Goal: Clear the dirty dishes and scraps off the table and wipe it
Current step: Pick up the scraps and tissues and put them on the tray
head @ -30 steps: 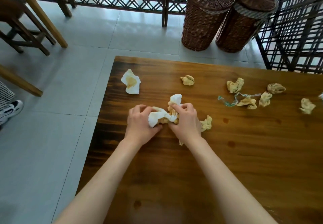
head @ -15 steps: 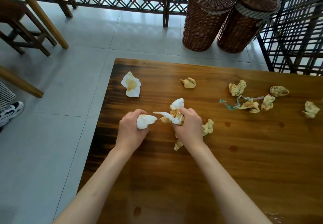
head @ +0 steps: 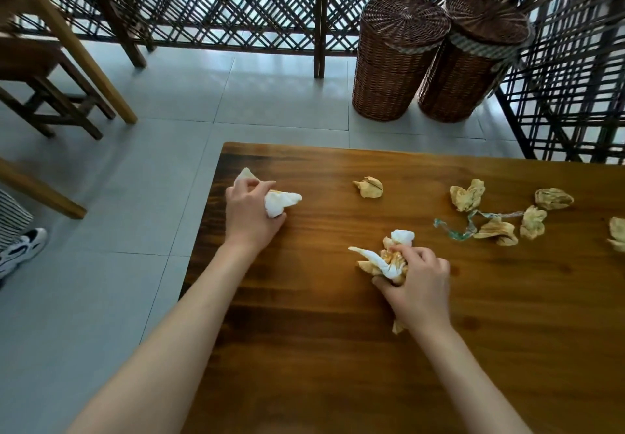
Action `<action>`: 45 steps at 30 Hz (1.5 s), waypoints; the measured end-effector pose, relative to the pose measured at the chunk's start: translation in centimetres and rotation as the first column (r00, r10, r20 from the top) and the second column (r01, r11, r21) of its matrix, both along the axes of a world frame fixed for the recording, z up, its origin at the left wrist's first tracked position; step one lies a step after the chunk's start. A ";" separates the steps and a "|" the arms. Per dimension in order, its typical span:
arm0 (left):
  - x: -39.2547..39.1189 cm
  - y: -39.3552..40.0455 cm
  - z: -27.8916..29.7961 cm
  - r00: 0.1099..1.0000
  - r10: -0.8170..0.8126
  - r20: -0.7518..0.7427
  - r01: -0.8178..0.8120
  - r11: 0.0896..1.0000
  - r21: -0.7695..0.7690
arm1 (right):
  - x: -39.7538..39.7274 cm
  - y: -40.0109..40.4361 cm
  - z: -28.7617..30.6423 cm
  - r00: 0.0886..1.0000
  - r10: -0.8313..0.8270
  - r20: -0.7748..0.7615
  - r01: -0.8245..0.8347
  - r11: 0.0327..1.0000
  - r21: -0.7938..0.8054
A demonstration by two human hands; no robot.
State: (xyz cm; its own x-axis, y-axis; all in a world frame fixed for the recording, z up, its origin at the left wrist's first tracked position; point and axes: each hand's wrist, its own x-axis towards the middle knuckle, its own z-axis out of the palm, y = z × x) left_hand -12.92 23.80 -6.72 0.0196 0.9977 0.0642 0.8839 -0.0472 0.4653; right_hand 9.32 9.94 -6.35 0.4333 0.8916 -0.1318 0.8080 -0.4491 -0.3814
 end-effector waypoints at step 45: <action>29.9 -44.0 16.0 0.654 -0.038 0.755 0.482 0.791 -0.377 | 23.3 -42.9 15.7 0.581 -0.631 -0.514 0.813 0.487 0.320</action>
State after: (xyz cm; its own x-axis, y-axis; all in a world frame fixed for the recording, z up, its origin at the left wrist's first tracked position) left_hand 17.00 -20.19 9.31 0.4564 0.8273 -0.3275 0.2840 0.2133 0.9348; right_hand 32.67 -33.01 9.32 0.9697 0.2406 -0.0426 0.0858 -0.4983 -0.8627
